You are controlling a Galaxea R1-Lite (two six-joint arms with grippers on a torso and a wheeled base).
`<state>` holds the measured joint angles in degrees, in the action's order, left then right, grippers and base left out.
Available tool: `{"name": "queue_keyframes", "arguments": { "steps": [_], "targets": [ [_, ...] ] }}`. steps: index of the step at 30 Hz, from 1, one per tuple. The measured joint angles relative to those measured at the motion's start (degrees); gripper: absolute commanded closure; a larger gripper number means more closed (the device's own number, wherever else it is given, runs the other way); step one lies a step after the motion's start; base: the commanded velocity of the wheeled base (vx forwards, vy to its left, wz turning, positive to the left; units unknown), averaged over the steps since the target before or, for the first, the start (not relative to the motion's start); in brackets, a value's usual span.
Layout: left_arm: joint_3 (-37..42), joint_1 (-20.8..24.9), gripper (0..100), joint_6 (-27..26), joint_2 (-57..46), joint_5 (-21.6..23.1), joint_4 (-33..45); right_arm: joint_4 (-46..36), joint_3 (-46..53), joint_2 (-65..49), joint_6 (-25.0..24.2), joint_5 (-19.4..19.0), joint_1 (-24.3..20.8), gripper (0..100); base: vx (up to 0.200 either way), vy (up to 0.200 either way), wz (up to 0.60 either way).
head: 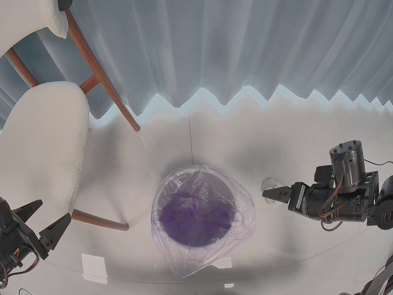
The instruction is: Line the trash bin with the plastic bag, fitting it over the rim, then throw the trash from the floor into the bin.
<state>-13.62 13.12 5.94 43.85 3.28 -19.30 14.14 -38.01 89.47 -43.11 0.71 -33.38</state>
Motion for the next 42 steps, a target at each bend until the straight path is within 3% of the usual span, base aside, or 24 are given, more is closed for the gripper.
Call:
{"name": "queue_keyframes", "arguments": {
  "steps": [7, 18, 25, 42],
  "targets": [
    [-1.10, -0.33, 0, -0.13, -1.05, -0.22, 0.04, -2.79, -4.05, 4.57, -0.09, 1.80, -3.33, 0, 0.000, 0.000, 0.00],
    [-2.54, -0.59, 0, -0.24, -2.43, -0.79, 0.20, 0.50, -4.62, 14.77, -0.02, 2.05, -8.00, 0, 0.000, 0.000, 0.00],
    [-3.55, -0.66, 0, -0.39, -3.61, -1.05, 0.56, 9.83, -5.67, 21.97, -0.20, 2.13, -8.37, 0, 0.000, 0.000, 0.00],
    [-5.71, -0.77, 0, -0.50, -4.72, -2.82, 0.74, 9.20, -15.26, 34.60, 0.05, 4.64, -7.00, 0, 0.000, 0.000, 0.00]
  ]
}}
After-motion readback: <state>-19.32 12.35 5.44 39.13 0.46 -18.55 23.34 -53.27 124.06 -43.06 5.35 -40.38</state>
